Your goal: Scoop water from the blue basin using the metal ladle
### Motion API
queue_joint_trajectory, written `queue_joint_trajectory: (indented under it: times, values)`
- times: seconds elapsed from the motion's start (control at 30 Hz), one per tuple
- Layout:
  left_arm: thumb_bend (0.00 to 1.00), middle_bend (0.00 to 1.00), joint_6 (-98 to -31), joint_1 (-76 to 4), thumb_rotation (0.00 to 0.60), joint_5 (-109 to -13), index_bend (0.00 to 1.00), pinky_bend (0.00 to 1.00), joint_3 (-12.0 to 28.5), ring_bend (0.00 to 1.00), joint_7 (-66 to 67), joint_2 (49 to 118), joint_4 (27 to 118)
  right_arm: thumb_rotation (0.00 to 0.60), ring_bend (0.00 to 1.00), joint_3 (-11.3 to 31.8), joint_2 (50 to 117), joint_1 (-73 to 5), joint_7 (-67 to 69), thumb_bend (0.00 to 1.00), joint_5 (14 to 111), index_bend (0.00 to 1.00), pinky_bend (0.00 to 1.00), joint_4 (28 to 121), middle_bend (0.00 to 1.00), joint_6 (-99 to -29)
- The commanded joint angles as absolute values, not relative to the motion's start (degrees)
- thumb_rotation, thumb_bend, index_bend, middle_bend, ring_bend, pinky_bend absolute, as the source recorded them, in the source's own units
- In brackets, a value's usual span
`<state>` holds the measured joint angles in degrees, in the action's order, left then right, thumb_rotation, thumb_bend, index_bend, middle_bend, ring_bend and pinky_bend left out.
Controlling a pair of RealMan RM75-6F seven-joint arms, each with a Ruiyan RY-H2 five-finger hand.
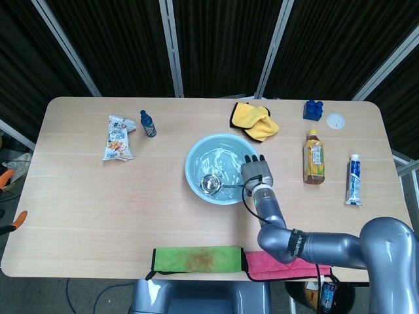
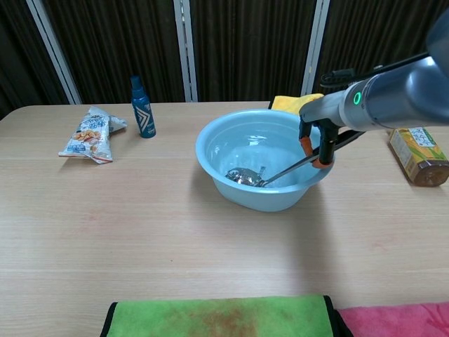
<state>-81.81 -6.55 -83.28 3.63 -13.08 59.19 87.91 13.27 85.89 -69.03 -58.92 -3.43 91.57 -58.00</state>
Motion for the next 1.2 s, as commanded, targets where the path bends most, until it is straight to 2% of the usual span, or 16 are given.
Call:
queue_joint_trajectory:
  times: [0.03,0.3,0.67,1.2]
  values:
    - [0.31,0.00,-82.15,-6.44,0.600,-83.81,0.03,0.00,3.45,0.00,-13.39,59.08,88.02,0.600,0.00,14.34,83.61,-69.11,-58.29,0.63,-3.75,0.70,0.00,94.59,0.04,-59.14]
    - [0.31,0.00,-82.77,-6.30,0.600,-85.25,0.02,0.00,2.91,0.00,-13.69,59.03,88.17,0.600,0.00,16.78,77.62,-69.59,-57.63,0.63,-7.43,0.71,0.00,99.97,0.04,-60.17]
    - [0.30,0.00,-83.08,-6.05,0.600,-85.75,0.03,0.00,2.51,0.00,-14.01,58.85,88.45,0.600,0.00,18.94,71.78,-71.05,-58.20,0.63,-13.37,0.71,0.00,101.67,0.05,-58.61]
    - [0.30,0.00,-83.74,-5.78,0.600,-85.85,0.02,0.00,2.45,0.00,-12.15,59.17,89.31,0.600,0.00,19.16,64.39,-72.05,-58.77,0.63,-18.55,0.71,0.00,105.67,0.05,-58.22]
